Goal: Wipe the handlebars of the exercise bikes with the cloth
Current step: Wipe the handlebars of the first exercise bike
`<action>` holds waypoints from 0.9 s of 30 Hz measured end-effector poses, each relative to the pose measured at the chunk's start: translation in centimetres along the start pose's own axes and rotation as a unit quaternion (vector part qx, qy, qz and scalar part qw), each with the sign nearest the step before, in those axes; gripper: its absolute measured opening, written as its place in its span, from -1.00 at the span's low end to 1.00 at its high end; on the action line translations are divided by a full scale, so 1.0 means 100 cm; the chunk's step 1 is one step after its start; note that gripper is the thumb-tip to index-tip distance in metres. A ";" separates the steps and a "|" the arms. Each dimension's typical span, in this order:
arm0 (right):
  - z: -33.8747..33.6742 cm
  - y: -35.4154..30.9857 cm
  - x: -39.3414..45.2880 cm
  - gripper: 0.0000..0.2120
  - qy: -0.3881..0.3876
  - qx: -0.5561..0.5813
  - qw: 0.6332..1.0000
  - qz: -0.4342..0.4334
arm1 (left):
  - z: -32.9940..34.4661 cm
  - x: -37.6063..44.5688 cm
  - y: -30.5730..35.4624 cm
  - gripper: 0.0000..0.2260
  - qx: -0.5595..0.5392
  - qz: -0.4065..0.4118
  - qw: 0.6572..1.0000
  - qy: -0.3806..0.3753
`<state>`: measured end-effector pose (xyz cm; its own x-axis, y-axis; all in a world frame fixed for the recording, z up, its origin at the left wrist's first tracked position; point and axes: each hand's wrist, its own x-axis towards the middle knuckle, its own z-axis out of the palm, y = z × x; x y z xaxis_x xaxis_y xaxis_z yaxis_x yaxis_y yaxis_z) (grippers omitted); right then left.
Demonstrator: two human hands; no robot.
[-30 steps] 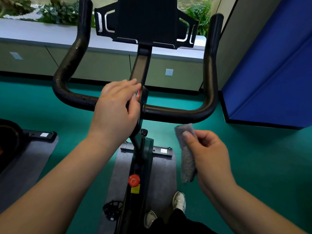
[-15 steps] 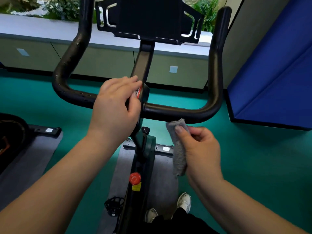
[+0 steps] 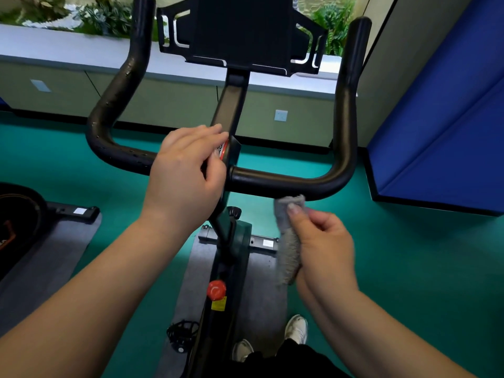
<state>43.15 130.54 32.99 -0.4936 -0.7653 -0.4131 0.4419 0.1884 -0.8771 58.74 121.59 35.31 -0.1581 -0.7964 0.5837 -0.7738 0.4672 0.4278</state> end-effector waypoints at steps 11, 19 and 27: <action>0.007 0.004 0.006 -0.85 -0.045 -0.025 0.998 -0.020 | -0.002 0.000 0.001 -0.65 0.022 0.001 1.000 -0.012; -0.040 -0.013 0.035 -0.85 0.045 0.044 0.992 -0.105 | -0.001 0.000 0.004 -0.66 0.027 -0.007 1.000 -0.011; -0.019 0.011 0.021 -0.84 -0.029 -0.010 0.997 -0.074 | -0.002 0.001 0.008 -0.67 0.041 -0.017 0.999 -0.009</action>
<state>41.13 130.33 30.72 -0.5074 -0.8202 -0.2643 0.3517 0.0828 -0.9324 58.22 122.00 35.85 -0.1416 -0.8188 0.5564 -0.8265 0.4071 0.3888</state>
